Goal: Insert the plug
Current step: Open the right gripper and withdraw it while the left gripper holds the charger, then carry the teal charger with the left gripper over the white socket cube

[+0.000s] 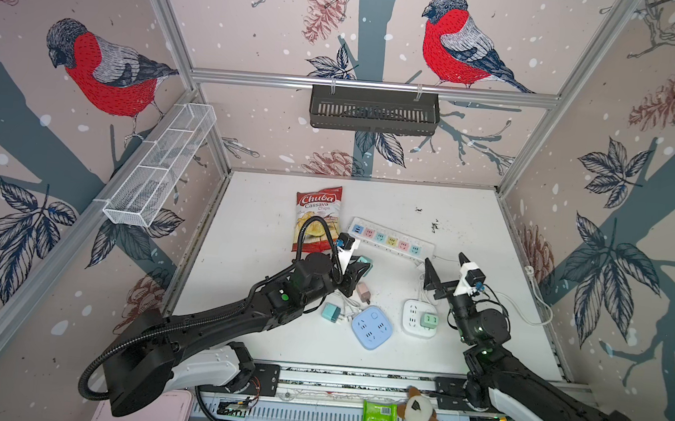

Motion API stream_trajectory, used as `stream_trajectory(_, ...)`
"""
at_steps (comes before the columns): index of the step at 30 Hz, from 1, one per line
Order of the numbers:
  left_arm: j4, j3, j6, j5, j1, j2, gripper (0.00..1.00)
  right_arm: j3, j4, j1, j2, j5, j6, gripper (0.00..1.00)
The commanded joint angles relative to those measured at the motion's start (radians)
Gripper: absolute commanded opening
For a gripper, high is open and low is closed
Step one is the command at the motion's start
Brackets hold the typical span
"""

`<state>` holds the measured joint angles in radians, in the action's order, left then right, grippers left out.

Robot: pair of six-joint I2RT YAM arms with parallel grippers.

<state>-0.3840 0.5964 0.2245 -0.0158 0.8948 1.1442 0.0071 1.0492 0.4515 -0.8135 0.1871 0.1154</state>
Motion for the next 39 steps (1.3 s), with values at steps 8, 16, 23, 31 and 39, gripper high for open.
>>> stream_trajectory(8, -0.046, 0.107, -0.256, -0.160, 0.119, 0.137, 0.00, 0.239, -0.355, -0.252, -0.300, -0.048, 0.393, 1.00)
stream_trajectory(16, 0.032, 0.181, -0.357, -0.256, 0.181, 0.232, 0.00, 0.207, -0.331, -0.255, -0.265, -0.047, 0.399, 1.00)
stream_trajectory(23, 0.174, 0.294, -0.461, -0.221, 0.285, 0.351, 0.00, 0.214, -0.335, -0.257, -0.274, -0.055, 0.396, 1.00)
stream_trajectory(31, 0.303, 0.409, -0.456, -0.207, 0.314, 0.472, 0.00, 0.212, -0.333, -0.257, -0.275, -0.059, 0.396, 1.00)
stream_trajectory(39, 0.387, 0.498, -0.422, -0.156, 0.313, 0.549, 0.00, 0.214, -0.333, -0.257, -0.276, -0.061, 0.396, 1.00)
